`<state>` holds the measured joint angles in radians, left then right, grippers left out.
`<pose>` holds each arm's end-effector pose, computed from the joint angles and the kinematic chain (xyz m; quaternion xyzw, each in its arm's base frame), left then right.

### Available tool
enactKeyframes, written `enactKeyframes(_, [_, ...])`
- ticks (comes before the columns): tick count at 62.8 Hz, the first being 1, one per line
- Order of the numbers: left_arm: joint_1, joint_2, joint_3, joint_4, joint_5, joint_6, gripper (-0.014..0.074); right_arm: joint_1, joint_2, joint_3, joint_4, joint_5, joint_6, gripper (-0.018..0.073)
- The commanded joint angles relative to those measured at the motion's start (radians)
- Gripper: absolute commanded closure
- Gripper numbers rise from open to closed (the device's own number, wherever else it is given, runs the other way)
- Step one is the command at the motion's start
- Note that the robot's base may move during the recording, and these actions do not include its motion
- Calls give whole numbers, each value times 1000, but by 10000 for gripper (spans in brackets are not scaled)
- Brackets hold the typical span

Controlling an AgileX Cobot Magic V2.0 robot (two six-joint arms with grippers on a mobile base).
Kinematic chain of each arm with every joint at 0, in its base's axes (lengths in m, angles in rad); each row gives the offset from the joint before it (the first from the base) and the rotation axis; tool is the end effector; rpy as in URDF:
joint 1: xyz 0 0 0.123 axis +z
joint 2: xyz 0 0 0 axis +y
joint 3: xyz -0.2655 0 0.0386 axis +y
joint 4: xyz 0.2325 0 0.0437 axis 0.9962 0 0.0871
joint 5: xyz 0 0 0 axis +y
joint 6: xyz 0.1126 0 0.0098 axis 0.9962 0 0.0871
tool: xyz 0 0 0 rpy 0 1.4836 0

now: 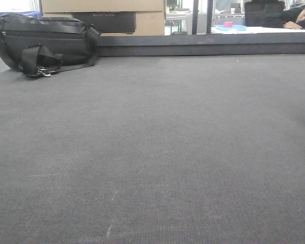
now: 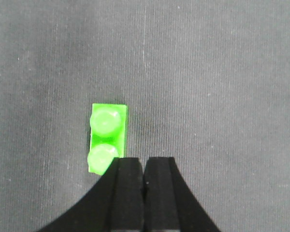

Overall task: Grab block from conveyor and place in blue bin
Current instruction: 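Close left gripper on green block and right gripper on blue block, then lift the green and blue blocks off the conveyor with both grippers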

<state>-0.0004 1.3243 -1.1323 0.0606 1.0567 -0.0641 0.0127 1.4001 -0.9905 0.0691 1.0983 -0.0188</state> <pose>0.2542 0.0059 0.2849 -0.0219 0.9785 0.0223 0.2040 0.2404 0.0100 0.2272 -0.0023 0.9967 0.0316 0.0750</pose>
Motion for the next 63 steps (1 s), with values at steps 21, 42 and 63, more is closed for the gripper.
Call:
enactKeyframes(21, [-5, 1, -6, -18, 3, 0, 707, -1, 88, 119, -13, -187, -9, 189])
enactKeyframes(42, [53, 16, -35, -79, 105, 0, 707, -1, 91, 104, -13, -143, -9, 720])
enactKeyframes(63, [131, 163, -106, -33, 108, 211, 707, -1, 91, 67, 18, -130, -9, 721])
